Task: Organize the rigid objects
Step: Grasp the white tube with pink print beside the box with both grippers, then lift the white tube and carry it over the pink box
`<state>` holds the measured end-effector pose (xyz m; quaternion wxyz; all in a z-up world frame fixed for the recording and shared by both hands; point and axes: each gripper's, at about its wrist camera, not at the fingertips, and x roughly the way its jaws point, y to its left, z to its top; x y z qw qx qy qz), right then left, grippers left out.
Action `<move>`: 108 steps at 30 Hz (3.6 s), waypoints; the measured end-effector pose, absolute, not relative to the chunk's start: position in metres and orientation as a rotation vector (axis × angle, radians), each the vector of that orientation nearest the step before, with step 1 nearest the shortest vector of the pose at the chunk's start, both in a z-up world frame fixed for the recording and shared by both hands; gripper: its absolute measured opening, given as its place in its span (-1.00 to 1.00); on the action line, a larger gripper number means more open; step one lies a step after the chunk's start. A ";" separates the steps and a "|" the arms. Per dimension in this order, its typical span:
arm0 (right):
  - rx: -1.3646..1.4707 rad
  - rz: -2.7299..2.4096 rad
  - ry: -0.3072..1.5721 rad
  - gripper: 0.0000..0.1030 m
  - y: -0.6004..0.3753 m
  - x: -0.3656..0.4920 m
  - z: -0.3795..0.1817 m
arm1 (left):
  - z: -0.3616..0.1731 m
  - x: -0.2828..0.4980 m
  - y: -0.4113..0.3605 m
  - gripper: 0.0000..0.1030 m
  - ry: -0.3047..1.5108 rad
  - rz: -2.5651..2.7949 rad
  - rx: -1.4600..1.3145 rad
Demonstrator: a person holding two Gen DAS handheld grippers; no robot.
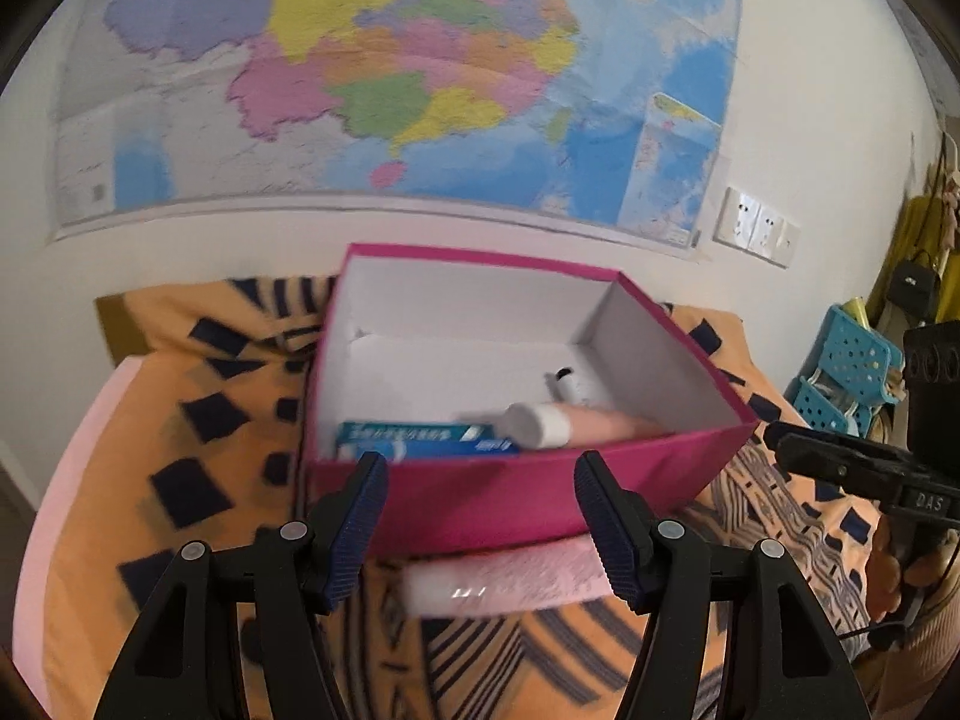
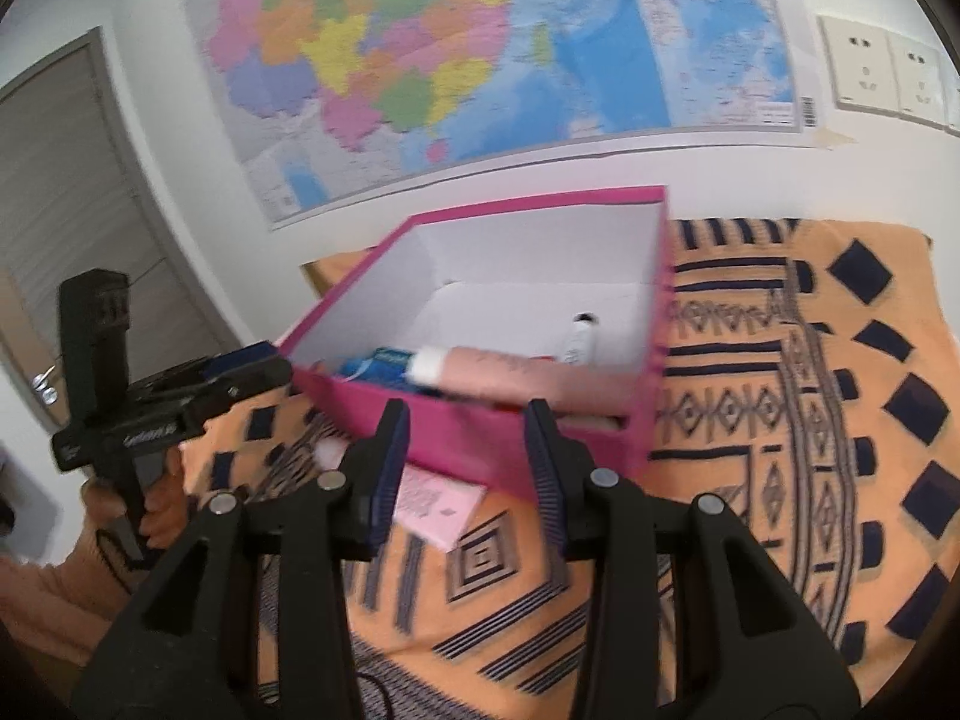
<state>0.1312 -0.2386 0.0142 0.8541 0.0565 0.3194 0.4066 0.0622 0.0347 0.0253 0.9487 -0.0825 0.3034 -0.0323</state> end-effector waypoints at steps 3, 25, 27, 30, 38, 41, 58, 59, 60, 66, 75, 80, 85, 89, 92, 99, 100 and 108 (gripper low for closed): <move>0.124 0.892 0.709 -0.07 -0.229 0.124 0.002 | 0.014 0.053 0.043 0.28 0.646 -0.039 -0.174; 0.155 0.826 0.934 -0.07 -0.182 0.145 -0.076 | -0.051 0.076 0.038 0.22 0.833 -0.063 -0.193; 0.157 0.824 0.937 -0.07 -0.179 0.146 -0.078 | -0.052 0.079 0.038 0.18 0.841 -0.067 -0.198; 0.147 0.822 0.944 -0.07 -0.173 0.147 -0.081 | -0.054 0.080 0.036 0.15 0.847 -0.070 -0.196; 0.158 0.822 0.955 -0.07 -0.166 0.151 -0.086 | -0.055 0.084 0.029 0.03 0.856 -0.096 -0.188; 0.155 0.828 0.957 -0.05 -0.164 0.151 -0.087 | -0.055 0.084 0.026 0.03 0.857 -0.088 -0.173; 0.114 0.836 0.929 -0.05 -0.166 0.141 -0.081 | -0.052 0.069 0.022 0.03 0.851 -0.111 -0.197; 0.108 0.834 0.924 -0.05 -0.167 0.140 -0.079 | -0.051 0.067 0.022 0.03 0.848 -0.111 -0.198; 0.108 0.835 0.922 -0.05 -0.168 0.140 -0.078 | -0.050 0.067 0.021 0.03 0.846 -0.112 -0.199; 0.118 0.844 0.902 -0.05 -0.174 0.132 -0.071 | -0.041 0.060 0.018 0.03 0.824 -0.125 -0.197; 0.106 0.854 0.840 -0.05 -0.185 0.117 -0.051 | -0.023 0.047 0.010 0.03 0.775 -0.135 -0.189; 0.099 0.862 0.798 -0.05 -0.190 0.109 -0.037 | -0.010 0.041 0.009 0.03 0.740 -0.135 -0.179; 0.086 0.873 0.753 -0.05 -0.190 0.103 -0.020 | 0.005 0.036 0.009 0.03 0.699 -0.138 -0.171; 0.075 0.884 0.721 -0.05 -0.189 0.101 -0.009 | 0.015 0.035 0.011 0.03 0.673 -0.133 -0.165; 0.071 0.888 0.702 -0.05 -0.188 0.103 -0.001 | 0.020 0.036 0.013 0.03 0.658 -0.133 -0.163; 0.058 0.895 0.666 -0.05 -0.184 0.106 0.010 | 0.031 0.038 0.016 0.03 0.628 -0.118 -0.147; 0.055 0.895 0.662 -0.05 -0.183 0.106 0.011 | 0.033 0.039 0.016 0.03 0.624 -0.116 -0.145; 0.057 0.899 0.652 -0.05 -0.180 0.108 0.013 | 0.038 0.039 0.017 0.03 0.611 -0.112 -0.140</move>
